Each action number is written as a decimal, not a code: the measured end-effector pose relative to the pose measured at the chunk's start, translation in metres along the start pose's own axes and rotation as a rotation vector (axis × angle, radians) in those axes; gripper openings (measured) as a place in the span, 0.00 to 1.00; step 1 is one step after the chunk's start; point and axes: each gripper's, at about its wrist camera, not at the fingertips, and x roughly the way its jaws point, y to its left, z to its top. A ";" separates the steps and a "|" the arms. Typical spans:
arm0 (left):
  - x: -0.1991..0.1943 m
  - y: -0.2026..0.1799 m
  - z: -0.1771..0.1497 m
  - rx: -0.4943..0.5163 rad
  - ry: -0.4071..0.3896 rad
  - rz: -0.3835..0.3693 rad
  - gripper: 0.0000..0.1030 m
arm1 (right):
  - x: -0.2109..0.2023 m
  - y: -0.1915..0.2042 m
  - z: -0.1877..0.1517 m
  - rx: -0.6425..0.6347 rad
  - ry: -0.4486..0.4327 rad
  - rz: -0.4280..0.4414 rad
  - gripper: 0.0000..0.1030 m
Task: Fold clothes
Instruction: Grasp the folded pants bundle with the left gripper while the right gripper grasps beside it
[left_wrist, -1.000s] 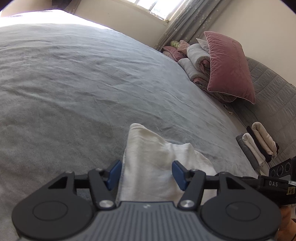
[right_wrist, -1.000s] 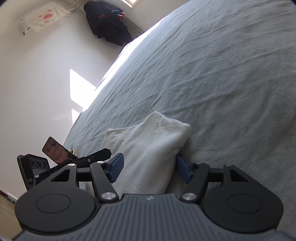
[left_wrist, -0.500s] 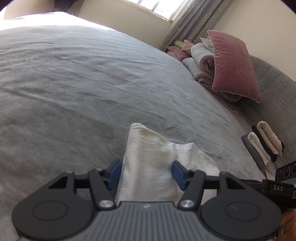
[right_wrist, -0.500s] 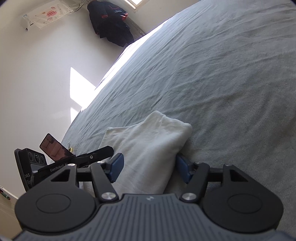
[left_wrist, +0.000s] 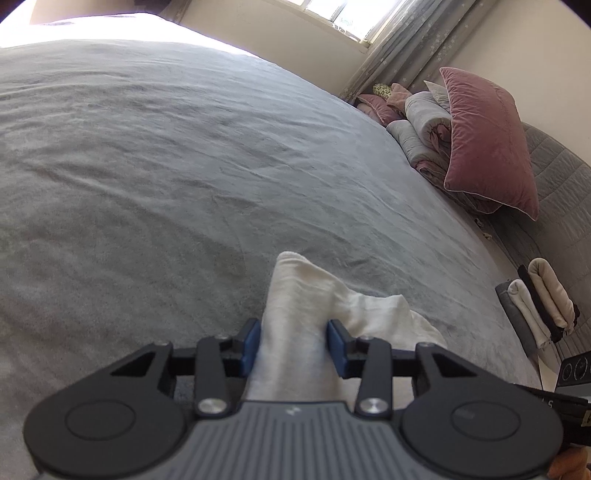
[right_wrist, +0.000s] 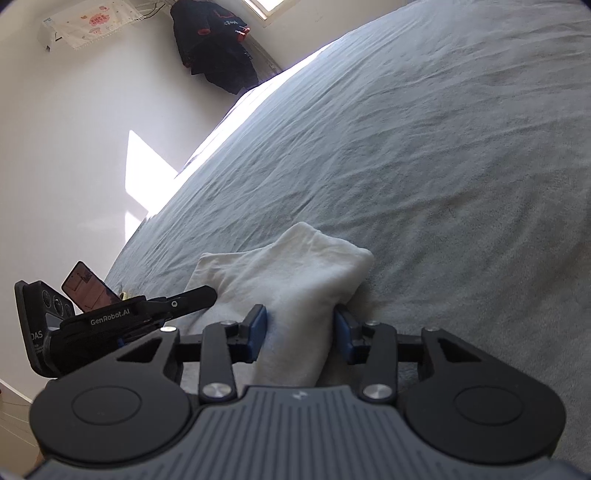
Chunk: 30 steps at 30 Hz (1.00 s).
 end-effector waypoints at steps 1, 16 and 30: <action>0.000 0.001 0.000 -0.016 -0.003 0.000 0.31 | 0.001 -0.001 0.000 0.009 -0.002 0.001 0.29; -0.003 0.000 0.013 -0.016 0.006 0.018 0.35 | -0.007 -0.006 0.002 0.036 -0.003 0.003 0.37; 0.004 -0.005 0.006 0.056 0.048 0.002 0.40 | 0.000 0.000 -0.004 -0.009 -0.031 0.003 0.48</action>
